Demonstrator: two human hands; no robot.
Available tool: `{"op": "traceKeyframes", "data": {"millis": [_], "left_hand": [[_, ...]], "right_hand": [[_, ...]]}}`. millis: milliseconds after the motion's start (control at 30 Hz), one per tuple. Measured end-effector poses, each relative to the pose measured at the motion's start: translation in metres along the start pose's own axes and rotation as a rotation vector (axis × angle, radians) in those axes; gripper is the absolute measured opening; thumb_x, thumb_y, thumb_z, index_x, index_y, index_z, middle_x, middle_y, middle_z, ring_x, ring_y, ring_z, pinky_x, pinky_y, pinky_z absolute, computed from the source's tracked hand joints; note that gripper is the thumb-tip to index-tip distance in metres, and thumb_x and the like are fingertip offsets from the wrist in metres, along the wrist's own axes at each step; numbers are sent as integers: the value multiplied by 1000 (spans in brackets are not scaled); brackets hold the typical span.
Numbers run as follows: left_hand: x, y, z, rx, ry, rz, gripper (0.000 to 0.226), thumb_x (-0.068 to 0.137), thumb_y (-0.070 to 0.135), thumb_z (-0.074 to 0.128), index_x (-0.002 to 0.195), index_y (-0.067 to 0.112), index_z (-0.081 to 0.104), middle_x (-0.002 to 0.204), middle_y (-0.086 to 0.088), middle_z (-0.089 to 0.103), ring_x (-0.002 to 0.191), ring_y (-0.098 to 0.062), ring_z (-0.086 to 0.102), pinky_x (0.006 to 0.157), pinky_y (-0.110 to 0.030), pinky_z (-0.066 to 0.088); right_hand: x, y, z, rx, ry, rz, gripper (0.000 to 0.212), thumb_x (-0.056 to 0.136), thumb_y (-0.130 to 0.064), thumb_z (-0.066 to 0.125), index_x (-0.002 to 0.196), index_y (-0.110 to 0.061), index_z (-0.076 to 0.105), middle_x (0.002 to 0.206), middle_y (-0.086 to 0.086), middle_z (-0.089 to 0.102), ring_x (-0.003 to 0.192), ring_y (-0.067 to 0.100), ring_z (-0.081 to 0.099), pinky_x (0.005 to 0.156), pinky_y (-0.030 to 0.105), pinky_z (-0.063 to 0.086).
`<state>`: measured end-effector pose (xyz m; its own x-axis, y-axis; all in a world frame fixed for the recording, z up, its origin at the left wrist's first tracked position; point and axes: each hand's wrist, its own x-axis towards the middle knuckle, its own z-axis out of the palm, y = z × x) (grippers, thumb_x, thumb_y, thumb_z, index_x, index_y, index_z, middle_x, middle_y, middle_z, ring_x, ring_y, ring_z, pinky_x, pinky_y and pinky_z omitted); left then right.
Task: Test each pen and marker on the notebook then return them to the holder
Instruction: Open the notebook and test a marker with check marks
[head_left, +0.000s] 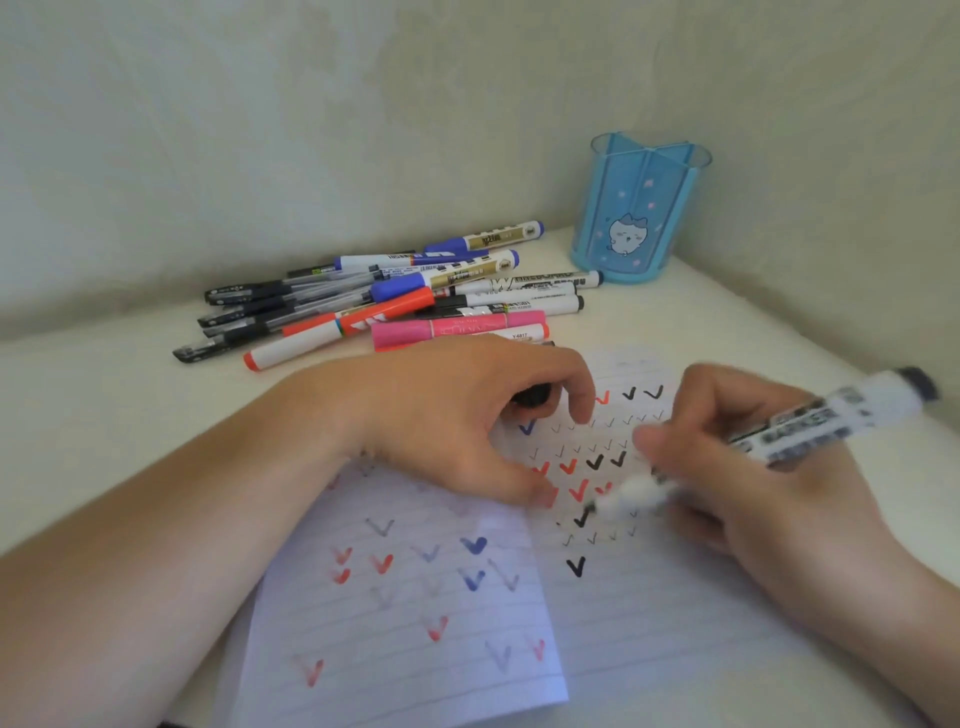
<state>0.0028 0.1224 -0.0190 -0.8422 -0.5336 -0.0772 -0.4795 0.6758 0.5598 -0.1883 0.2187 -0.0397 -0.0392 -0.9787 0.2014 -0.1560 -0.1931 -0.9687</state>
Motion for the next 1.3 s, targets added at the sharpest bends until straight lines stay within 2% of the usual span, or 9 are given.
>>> {"op": "traceKeyframes", "data": {"millis": [133, 267, 367, 600, 700, 867, 1067, 1200, 1300], "left_hand": [[6, -3, 5, -145, 163, 72, 36, 95, 2, 47, 123, 25, 43, 98, 4, 59, 95, -17, 56, 85, -32, 47], [13, -5, 6, -218, 320, 44, 23, 95, 10, 60, 113, 22, 54, 102, 15, 71, 93, -5, 66, 81, -21, 50], [16, -6, 7, -230, 351, 54, 18, 89, 15, 69, 101, 25, 60, 95, 15, 74, 80, -2, 67, 68, -17, 47], [15, -6, 7, -117, 395, 145, 13, 91, 24, 66, 104, 23, 65, 84, 18, 65, 76, 4, 57, 69, -8, 39], [14, -3, 7, -116, 401, 182, 15, 95, 29, 58, 106, 22, 65, 81, 10, 66, 76, -7, 62, 70, -24, 49], [13, -4, 8, -113, 411, 208, 13, 99, 22, 52, 104, 21, 64, 74, 7, 60, 66, -16, 56, 65, -40, 47], [14, -1, 15, -90, 387, 196, 14, 97, 12, 55, 103, 17, 66, 66, 17, 54, 63, -3, 52, 57, -13, 36], [17, -5, 10, 27, 447, 154, 21, 95, 26, 61, 116, 23, 63, 92, 17, 63, 86, 0, 55, 75, -8, 40], [20, -16, 12, 217, 492, -52, 55, 88, 53, 60, 137, 33, 46, 131, 18, 45, 122, -2, 38, 105, -17, 30]], "right_hand": [[11, -6, -12, 225, 24, -66, 37, 59, -37, 83, 70, -17, 54, 44, -4, 42, 39, 14, 30, 42, 18, 27], [16, -4, -23, 277, 39, -67, 7, 72, -22, 66, 68, -17, 64, 49, 12, 51, 42, 21, 40, 43, 26, 24], [16, 1, -24, 256, 95, -75, 20, 74, -11, 47, 67, -17, 65, 48, 16, 51, 41, 24, 39, 42, 28, 23], [18, 5, -23, 219, 22, -57, 16, 68, -30, 74, 74, -17, 68, 56, 15, 60, 41, 23, 44, 43, 30, 27], [20, 6, -22, 269, -22, -30, 39, 60, -49, 79, 79, -16, 69, 63, 16, 64, 39, 24, 49, 42, 42, 28], [21, 6, -18, 301, -58, -40, 37, 65, -51, 79, 75, -18, 65, 66, 15, 66, 39, 27, 55, 40, 22, 31], [20, 5, -16, 195, -33, -121, 38, 66, -56, 76, 68, -22, 58, 59, 15, 66, 43, 32, 61, 38, 22, 30], [27, 11, -18, 151, -121, -181, 31, 71, -46, 79, 85, -21, 68, 59, 5, 63, 42, 23, 54, 43, 18, 35], [37, 2, -33, 30, -249, -187, 72, 65, -73, 68, 112, -18, 69, 83, 10, 70, 67, 26, 64, 53, 22, 46]]}}
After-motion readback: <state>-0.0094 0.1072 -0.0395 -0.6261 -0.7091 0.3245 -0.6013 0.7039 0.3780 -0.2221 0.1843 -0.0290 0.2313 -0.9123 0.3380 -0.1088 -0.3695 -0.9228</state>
